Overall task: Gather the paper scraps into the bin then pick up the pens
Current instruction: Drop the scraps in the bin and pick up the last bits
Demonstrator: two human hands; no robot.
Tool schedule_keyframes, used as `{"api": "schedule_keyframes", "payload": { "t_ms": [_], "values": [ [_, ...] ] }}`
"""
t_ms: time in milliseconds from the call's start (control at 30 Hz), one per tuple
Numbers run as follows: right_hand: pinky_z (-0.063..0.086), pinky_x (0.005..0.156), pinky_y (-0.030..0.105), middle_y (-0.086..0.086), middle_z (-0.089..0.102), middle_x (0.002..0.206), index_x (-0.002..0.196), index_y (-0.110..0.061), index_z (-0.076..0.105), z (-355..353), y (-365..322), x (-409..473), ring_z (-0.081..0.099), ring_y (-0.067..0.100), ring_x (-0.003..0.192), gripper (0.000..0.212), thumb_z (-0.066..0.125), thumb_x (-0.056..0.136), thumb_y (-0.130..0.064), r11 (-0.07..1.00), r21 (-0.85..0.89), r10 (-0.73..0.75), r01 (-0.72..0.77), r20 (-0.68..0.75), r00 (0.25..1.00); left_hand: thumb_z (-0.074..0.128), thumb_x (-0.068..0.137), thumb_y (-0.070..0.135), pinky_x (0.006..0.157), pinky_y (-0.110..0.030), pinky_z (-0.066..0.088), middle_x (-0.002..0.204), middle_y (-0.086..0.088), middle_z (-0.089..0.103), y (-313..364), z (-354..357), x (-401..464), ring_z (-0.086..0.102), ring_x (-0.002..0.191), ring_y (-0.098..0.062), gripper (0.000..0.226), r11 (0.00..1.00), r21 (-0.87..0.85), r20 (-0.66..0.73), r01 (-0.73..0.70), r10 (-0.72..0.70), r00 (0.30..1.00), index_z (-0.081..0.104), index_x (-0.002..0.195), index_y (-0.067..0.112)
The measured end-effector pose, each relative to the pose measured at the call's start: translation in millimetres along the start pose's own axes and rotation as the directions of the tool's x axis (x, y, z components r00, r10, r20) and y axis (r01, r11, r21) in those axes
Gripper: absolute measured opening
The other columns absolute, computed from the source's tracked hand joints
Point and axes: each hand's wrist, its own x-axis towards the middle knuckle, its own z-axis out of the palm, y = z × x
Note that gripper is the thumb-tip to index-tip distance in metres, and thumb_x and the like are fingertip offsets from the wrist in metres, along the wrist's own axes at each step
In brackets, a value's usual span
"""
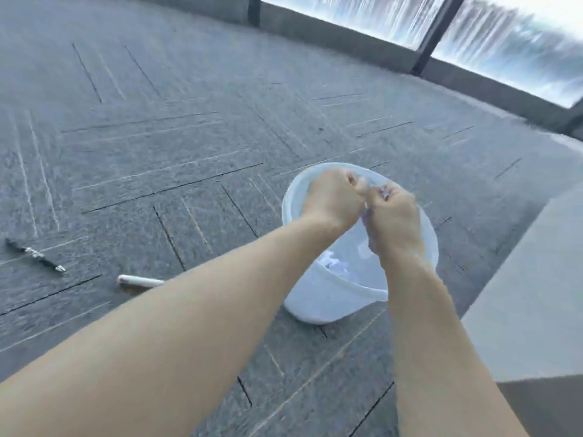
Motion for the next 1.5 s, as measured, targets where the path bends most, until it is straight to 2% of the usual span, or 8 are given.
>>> {"api": "schedule_keyframes", "payload": {
  "t_ms": [100,267,600,733,833,1033,1300,1500],
  "values": [
    [0.046,0.042,0.026,0.000,0.058,0.054,0.068,-0.016,0.054,-11.5,24.7,10.7,0.051,0.024,0.048,0.019,0.051,0.084,-0.025,0.974,-0.190,0.148,-0.120,0.140,0.979,0.053,0.085,0.027,0.059,-0.030,0.042,0.067,-0.018,0.058,-3.0,26.9,15.6,0.064,0.082,-0.035,0.033,0.978,0.187,0.143,0.097,-0.125,0.982,0.045,0.056,0.013],
    [0.045,0.100,0.041,0.003,0.060,0.127,0.130,-0.019,0.055,-28.6,32.4,18.3,0.058,0.025,0.113,0.052,0.061,0.085,-0.044,0.928,-0.351,0.187,-0.128,0.140,0.972,0.043,0.091,0.030,0.061,-0.030,0.031,0.067,-0.004,0.051,-18.2,34.1,12.3,0.047,0.072,-0.028,0.035,0.898,0.434,0.188,-0.073,-0.011,0.982,0.045,0.060,0.013],
    [0.048,0.068,0.033,-0.004,0.066,0.069,0.078,-0.014,0.066,48.2,-49.8,-74.2,0.062,0.017,0.068,0.021,0.058,0.090,-0.029,0.907,-0.060,-0.401,0.418,0.182,0.898,0.052,0.092,0.022,0.054,-0.018,0.040,0.069,0.007,0.060,-66.3,-94.6,-74.7,0.052,0.058,-0.009,0.019,0.951,0.111,-0.161,-0.288,0.303,0.939,0.064,0.077,0.019],
    [0.044,0.064,0.033,0.000,0.064,0.072,0.080,-0.012,0.065,113.8,-25.0,-162.5,0.055,0.018,0.067,0.017,0.060,0.090,-0.024,0.819,0.016,-0.483,0.573,0.558,0.675,0.056,0.089,0.015,0.055,-0.012,0.036,0.066,0.013,0.051,-169.1,-161.1,-169.8,0.047,0.056,-0.001,0.017,0.941,0.339,-0.157,0.004,0.052,0.986,0.058,0.074,0.023],
    [0.051,0.074,0.037,-0.002,0.066,0.090,0.098,-0.019,0.067,157.3,29.3,-222.3,0.061,0.022,0.084,0.012,0.057,0.092,-0.021,0.749,-0.095,-0.209,0.655,0.905,0.370,0.060,0.084,0.021,0.072,-0.034,0.049,0.080,0.006,0.055,-256.7,-191.2,-263.2,0.055,0.072,-0.011,0.004,0.811,0.506,-0.143,0.295,-0.258,0.955,0.064,0.085,0.022],
    [0.046,0.074,0.035,0.003,0.049,0.121,0.130,-0.023,0.046,182.3,105.2,-273.4,0.053,0.027,0.108,0.039,0.055,0.092,-0.022,0.489,-0.135,0.110,0.861,0.990,0.093,0.055,0.086,0.041,0.061,-0.032,0.044,0.112,0.007,0.046,-306.5,-188.9,-413.5,0.060,0.075,-0.018,0.037,0.531,0.619,-0.236,0.578,-0.577,0.782,0.051,0.120,0.028],
    [0.050,0.073,0.039,-0.002,0.047,0.097,0.087,-0.020,0.048,190.2,123.1,-282.9,0.058,0.023,0.085,0.012,0.056,0.096,-0.020,0.495,-0.134,0.089,0.859,0.991,0.103,0.055,0.086,0.049,0.061,-0.029,0.038,0.116,0.007,0.042,-314.3,-166.5,-438.1,0.059,0.078,-0.018,0.048,0.572,0.583,-0.210,0.577,-0.580,0.787,0.042,0.126,0.026],
    [0.041,0.064,0.031,-0.005,0.052,0.079,0.076,-0.017,0.049,176.6,124.3,-283.7,0.051,0.019,0.075,0.017,0.053,0.092,-0.010,0.639,-0.171,0.058,0.750,0.983,0.174,0.053,0.092,0.039,0.059,-0.029,0.039,0.088,0.006,0.043,-318.1,-163.0,-414.5,0.051,0.066,-0.012,0.020,0.632,0.520,-0.205,0.575,-0.561,0.802,0.049,0.084,0.021]
  ]
}}
